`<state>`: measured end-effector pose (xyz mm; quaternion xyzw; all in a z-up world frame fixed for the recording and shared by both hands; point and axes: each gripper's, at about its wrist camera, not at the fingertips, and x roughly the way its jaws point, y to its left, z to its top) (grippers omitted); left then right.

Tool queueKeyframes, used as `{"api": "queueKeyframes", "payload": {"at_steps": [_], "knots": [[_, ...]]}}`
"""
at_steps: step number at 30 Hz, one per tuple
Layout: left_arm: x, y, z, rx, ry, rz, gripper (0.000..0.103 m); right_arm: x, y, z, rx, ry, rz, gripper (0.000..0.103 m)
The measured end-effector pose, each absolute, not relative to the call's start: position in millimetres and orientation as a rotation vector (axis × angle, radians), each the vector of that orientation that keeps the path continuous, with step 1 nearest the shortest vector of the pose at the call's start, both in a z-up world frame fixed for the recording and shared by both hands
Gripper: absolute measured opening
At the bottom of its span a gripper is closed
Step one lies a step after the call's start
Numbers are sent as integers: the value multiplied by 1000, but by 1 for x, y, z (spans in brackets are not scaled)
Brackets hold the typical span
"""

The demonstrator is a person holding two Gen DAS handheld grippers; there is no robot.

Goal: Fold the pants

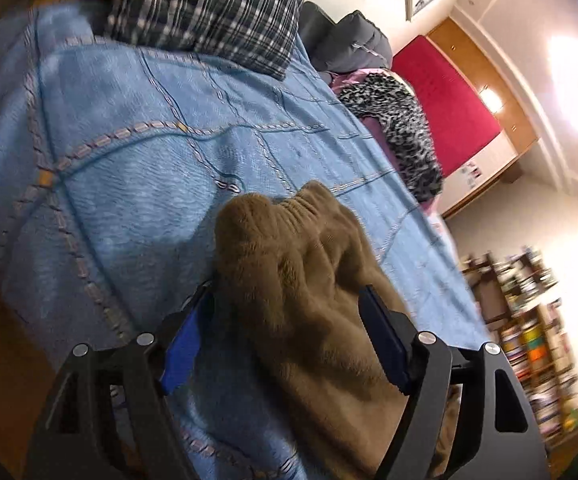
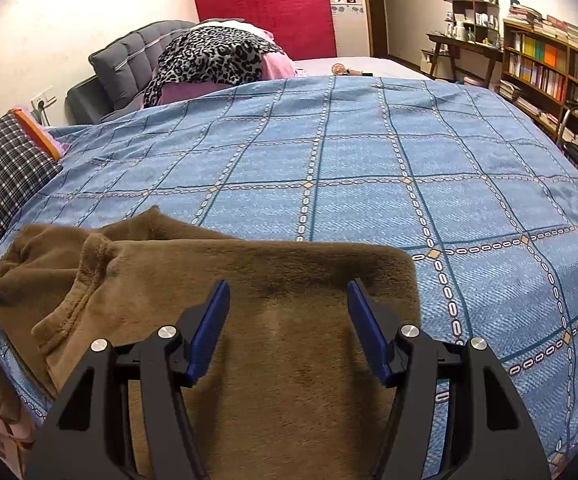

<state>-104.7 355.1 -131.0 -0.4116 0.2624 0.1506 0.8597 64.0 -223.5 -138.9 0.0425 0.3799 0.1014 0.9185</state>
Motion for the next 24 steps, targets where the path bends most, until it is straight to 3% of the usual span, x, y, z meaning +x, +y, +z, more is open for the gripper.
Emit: {"api": "queueKeyframes", "payload": {"at_steps": [8,24], "knots": [[-80,368,-159,-1045,566,157,75,61,-214,-135,75,775,215,62],[-53,346,-137,-949,530,71,78,62,-209,-135,79,778,221,62]]}}
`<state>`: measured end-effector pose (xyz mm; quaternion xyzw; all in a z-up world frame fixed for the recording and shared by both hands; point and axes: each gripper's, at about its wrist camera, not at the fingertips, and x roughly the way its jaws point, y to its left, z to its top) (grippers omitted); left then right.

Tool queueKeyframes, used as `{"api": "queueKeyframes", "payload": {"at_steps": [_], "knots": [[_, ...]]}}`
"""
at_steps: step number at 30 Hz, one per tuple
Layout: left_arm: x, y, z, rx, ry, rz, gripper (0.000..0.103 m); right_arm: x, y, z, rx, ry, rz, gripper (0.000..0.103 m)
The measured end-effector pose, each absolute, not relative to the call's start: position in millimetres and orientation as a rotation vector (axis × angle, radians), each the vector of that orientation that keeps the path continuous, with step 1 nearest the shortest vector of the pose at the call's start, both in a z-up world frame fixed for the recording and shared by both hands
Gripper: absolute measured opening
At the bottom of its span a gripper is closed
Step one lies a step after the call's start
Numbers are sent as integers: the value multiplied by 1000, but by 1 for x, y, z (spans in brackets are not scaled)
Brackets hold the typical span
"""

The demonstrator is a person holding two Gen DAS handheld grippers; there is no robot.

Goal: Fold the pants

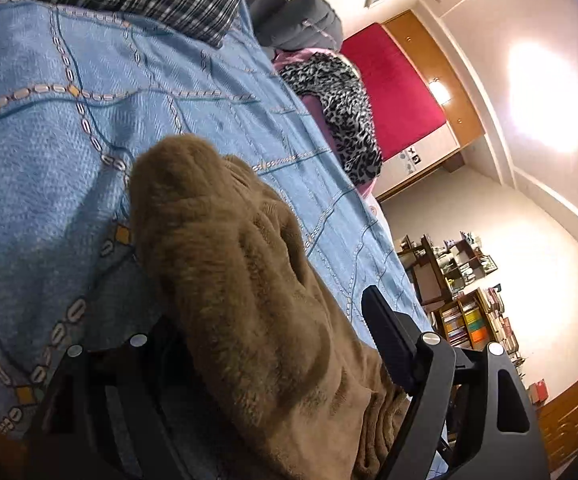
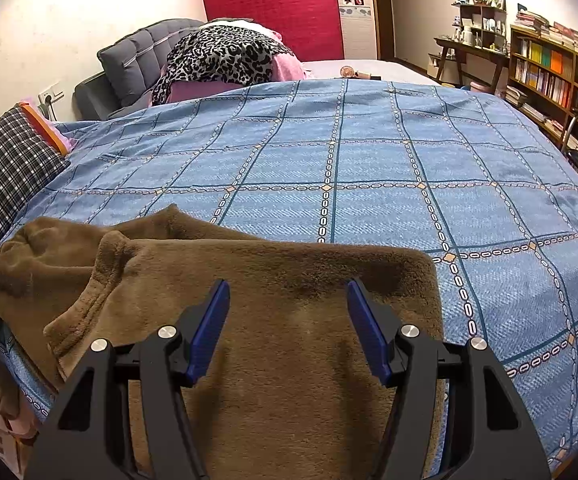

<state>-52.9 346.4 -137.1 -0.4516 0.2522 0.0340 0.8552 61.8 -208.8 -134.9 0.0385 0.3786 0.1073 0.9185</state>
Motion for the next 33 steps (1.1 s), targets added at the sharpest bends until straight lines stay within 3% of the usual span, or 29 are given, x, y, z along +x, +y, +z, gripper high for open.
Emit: {"api": "queueKeyframes", "payload": {"at_steps": [7,8,9,10,13,25,33], "knots": [[-40,369,-160,-1091,549,78,74,62,-214,-133,93,767,215,62],[-38,371,-159,-1087,557,78,67,62,-214,-133,97,766,213,62],[-36,371,-159,-1088,568,80,45,62,-215,-132,99,765,214,62],[-34,374,-160,-1101,574,70,35,62,-215,-132,101,763,214,62],[-32,370,-147,-1072,563,63,27,61,-216,-130,100,754,220,62],[-18,259,-33,-672,488,-93,22,51,-236,-128,162,727,215,62],[-5,147,8,-475,505,-250,22,42,-268,-136,255,722,198,62]]}}
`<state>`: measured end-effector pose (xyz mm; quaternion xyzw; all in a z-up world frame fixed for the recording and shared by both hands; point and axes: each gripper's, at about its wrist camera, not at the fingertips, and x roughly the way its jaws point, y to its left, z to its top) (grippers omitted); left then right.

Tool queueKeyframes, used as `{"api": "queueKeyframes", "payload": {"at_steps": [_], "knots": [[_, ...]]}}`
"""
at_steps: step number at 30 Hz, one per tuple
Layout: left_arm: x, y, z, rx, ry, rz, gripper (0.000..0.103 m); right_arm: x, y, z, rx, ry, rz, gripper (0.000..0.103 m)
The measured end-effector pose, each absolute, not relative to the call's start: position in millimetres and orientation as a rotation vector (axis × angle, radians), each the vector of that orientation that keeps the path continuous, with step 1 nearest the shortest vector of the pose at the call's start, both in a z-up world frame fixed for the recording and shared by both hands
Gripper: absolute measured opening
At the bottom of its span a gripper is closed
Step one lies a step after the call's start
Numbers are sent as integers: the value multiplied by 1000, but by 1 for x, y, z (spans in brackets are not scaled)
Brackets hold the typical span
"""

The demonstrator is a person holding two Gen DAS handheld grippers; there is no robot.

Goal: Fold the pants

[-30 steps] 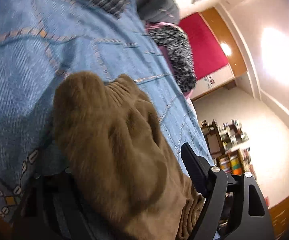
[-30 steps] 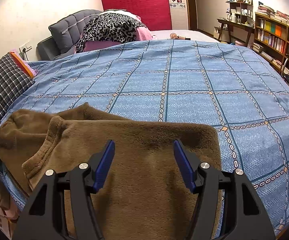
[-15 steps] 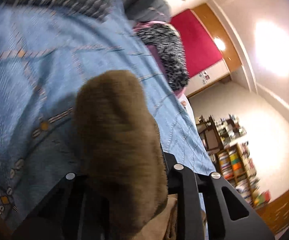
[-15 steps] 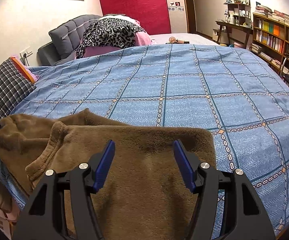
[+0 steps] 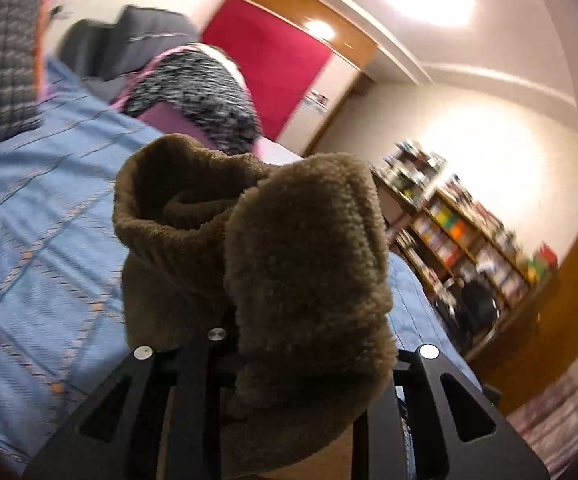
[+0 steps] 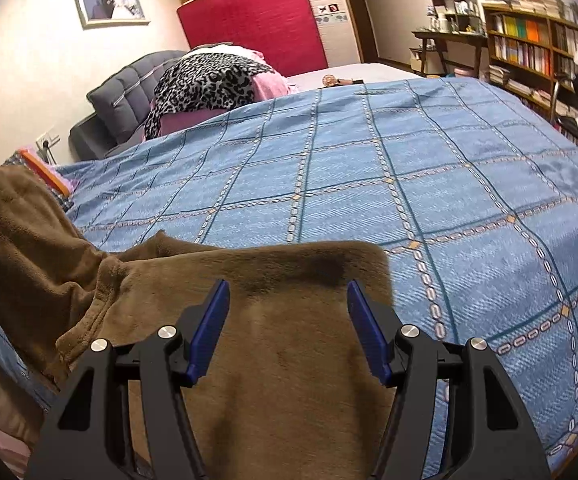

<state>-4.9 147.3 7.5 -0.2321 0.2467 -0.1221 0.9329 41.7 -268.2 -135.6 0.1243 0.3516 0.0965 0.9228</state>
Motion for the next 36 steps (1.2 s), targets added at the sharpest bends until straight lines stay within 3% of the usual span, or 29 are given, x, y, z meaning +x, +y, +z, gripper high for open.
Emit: {"api": "queueKeyframes", "payload": {"at_steps": [9,20,23,25,31,36], "knots": [[4,7,-7,-288,623,-438,21,28,-316,-145,352,702,155,63],[4,-105,-79,-54,777,-504,22,12,-350,-159,421,703,106,63],[-2,-115,-99,-15,814,-507,30,10,-350,-161,421,704,112,63],[-5,-115,-108,-1,834,-524,45,10,-349,-161,416,705,119,63],[-21,-112,-102,9,840,-604,63,8,-345,-157,404,707,144,63],[-37,-93,-80,-16,799,-661,63,2,-342,-144,453,691,247,63]]}}
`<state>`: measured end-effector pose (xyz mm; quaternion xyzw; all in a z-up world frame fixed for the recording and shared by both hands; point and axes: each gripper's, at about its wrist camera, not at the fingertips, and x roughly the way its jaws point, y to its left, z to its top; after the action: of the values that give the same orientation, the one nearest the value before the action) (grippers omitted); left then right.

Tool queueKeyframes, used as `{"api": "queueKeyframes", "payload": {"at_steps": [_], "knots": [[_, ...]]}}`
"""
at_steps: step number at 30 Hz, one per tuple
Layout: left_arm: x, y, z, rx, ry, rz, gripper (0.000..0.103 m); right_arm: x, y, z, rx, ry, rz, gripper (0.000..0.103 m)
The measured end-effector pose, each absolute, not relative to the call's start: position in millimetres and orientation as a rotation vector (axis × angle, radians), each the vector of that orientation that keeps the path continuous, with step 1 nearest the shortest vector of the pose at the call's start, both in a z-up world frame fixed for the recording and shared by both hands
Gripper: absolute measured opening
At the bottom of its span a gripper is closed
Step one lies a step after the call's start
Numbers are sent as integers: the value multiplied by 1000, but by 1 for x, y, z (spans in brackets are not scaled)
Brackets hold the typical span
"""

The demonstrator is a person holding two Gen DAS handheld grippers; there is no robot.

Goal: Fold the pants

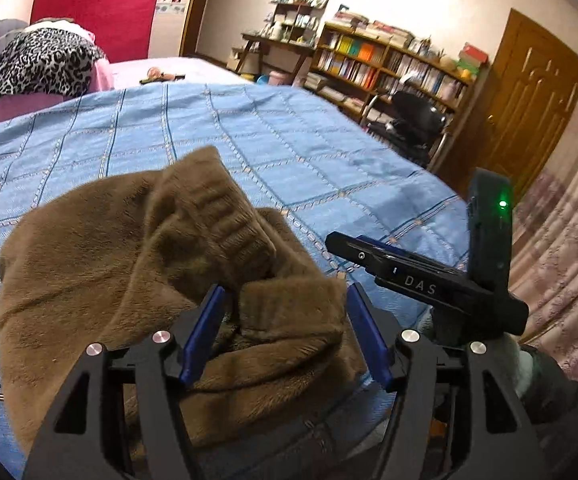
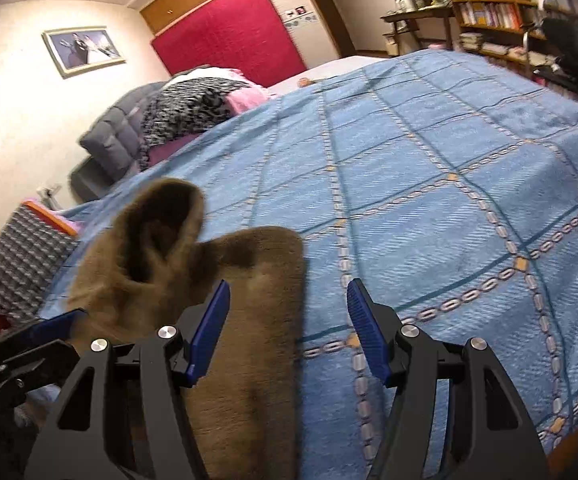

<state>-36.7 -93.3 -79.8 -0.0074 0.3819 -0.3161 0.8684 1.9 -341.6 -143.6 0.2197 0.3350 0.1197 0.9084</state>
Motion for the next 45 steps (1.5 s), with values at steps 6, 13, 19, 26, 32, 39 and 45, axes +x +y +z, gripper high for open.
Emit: {"api": "queueKeyframes", "payload": {"at_steps": [6,13,19,26,32,39,45], "knots": [[-32,-65,-77,-36,769,-558,63,-13,-318,-116,424,664,460,65],[-25,-68,-98,85,778,-533,63,-21,-281,-123,282,735,560,64],[-21,-73,-113,150,786,-509,63,-20,-276,-137,226,816,508,34],[-22,-86,-122,231,808,-557,76,-19,-298,-156,333,882,469,28],[-18,-103,-137,330,826,-559,57,-20,-300,-159,341,889,459,28],[-14,-82,-105,138,817,-609,9,-18,-302,-153,364,888,473,28],[-41,-73,-56,83,776,-777,8,-25,-318,-143,455,891,517,23]]}}
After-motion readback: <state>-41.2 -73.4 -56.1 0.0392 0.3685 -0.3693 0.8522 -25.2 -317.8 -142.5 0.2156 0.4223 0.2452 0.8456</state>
